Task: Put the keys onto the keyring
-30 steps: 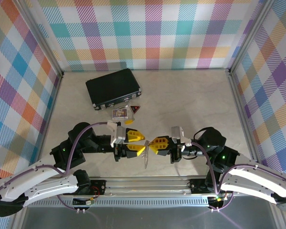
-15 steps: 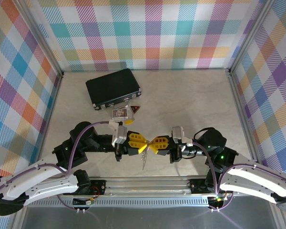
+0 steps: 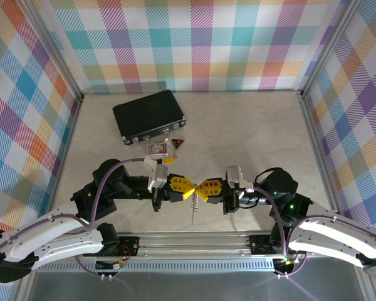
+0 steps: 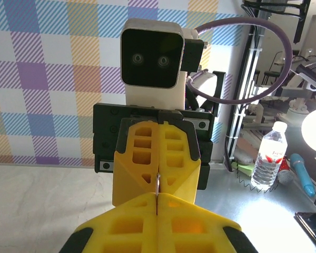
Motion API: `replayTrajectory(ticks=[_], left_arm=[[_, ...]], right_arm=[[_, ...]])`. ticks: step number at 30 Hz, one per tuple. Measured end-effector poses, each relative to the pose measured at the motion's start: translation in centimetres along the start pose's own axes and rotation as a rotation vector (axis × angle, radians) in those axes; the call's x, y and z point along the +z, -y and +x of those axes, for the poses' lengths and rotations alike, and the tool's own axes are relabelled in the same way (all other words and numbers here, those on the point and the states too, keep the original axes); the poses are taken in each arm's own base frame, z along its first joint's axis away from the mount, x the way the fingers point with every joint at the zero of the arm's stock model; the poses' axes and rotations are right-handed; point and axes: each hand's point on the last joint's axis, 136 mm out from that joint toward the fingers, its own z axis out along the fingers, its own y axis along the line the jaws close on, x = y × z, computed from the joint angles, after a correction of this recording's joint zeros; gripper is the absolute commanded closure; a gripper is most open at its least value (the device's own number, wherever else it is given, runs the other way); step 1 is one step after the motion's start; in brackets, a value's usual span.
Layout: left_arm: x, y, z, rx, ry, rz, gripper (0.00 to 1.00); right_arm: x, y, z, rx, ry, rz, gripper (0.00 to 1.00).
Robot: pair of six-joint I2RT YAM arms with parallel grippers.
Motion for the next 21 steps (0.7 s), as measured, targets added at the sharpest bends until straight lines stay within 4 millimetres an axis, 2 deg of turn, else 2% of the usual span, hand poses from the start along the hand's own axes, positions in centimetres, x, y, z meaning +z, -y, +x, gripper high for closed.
replayTrajectory(ticks=[3, 5, 8, 14, 21], left_arm=[[0.0, -0.1, 0.3, 0.0, -0.011, -0.009, 1.0], [-0.1, -0.4, 0.9, 0.003, -0.035, -0.027, 1.0], [-0.2, -1.1, 2.2, 0.019, -0.089, -0.065, 1.0], [-0.3, -2.6, 4.2, 0.035, -0.189, -0.136, 1.0], [-0.1, -3.2, 5.5, 0.037, -0.237, -0.158, 1.0]], right_arm=[[-0.1, 0.2, 0.4, -0.002, -0.019, 0.012, 0.75], [-0.4, 0.5, 1.1, -0.007, -0.053, 0.037, 0.71], [-1.1, 1.1, 2.2, -0.017, -0.118, 0.09, 0.68], [-2.2, 2.1, 3.0, -0.03, -0.205, 0.166, 0.67], [-2.2, 2.4, 4.8, -0.014, -0.275, 0.178, 0.67]])
